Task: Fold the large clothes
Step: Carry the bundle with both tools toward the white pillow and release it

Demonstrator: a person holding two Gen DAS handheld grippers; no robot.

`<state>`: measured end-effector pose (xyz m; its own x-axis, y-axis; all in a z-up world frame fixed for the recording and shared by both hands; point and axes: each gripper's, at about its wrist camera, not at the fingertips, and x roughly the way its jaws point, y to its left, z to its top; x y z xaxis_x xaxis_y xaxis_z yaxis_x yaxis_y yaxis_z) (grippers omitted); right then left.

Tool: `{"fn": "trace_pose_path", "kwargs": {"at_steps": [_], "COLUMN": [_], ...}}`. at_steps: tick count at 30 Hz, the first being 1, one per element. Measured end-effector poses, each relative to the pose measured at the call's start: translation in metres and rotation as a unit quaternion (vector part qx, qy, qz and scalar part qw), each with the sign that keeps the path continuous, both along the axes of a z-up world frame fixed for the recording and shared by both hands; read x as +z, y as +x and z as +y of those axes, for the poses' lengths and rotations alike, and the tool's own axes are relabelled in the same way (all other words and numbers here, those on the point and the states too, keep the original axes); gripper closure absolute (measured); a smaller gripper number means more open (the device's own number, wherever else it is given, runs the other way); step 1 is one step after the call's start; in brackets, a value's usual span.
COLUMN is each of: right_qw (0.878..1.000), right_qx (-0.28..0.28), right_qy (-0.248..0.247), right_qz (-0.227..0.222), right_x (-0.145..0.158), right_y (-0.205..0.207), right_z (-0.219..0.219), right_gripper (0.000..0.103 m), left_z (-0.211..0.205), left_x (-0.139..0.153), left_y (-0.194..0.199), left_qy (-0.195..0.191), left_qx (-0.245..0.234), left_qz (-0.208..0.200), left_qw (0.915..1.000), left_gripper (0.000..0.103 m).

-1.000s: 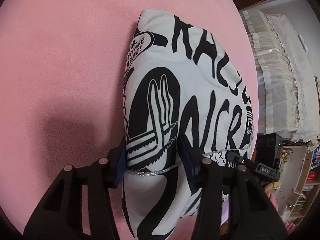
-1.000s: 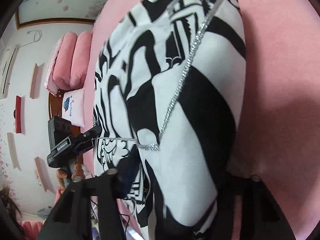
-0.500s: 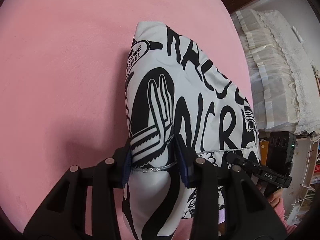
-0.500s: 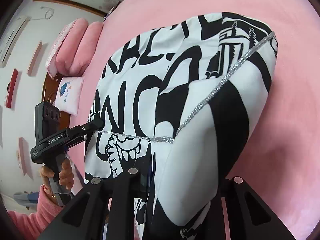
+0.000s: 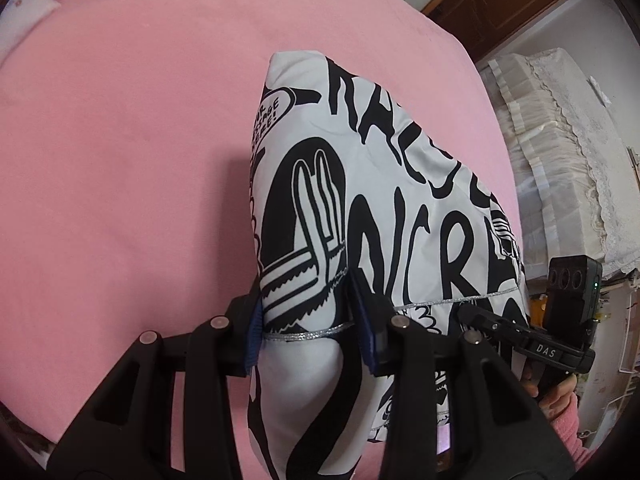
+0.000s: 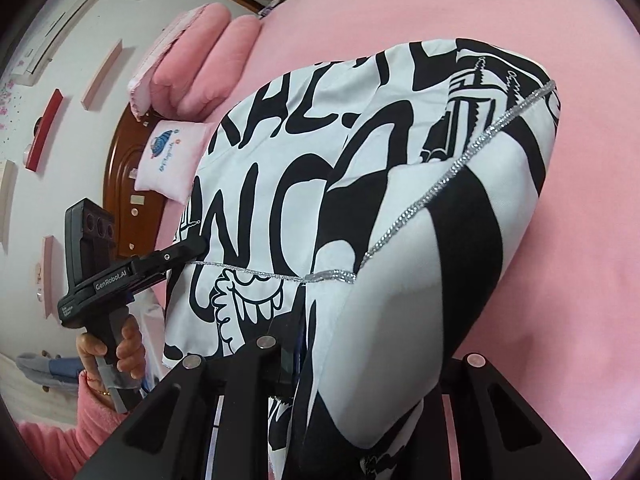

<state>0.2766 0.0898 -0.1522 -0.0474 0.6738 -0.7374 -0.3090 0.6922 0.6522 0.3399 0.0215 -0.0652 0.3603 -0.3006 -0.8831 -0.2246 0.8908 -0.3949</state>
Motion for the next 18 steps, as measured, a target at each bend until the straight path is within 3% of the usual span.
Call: {"fn": "trace_pose_path", "kwargs": {"at_steps": [10, 18], "right_qw": [0.999, 0.998], "right_qx": [-0.023, -0.033], "right_qy": [0.034, 0.036], "right_qz": [-0.021, -0.031], "right_x": [0.0, -0.041], "right_y": [0.014, 0.065], "right_z": [0.243, 0.388], "right_gripper": [0.081, 0.081], "left_z": [0.228, 0.35], "left_x": [0.023, 0.004], "left_y": [0.053, 0.11], "left_qy": [0.038, 0.067], "left_qx": [0.025, 0.016], "left_qz": [-0.04, -0.058], "left_qw": [0.9982, 0.996], "left_gripper": [0.068, 0.068]}}
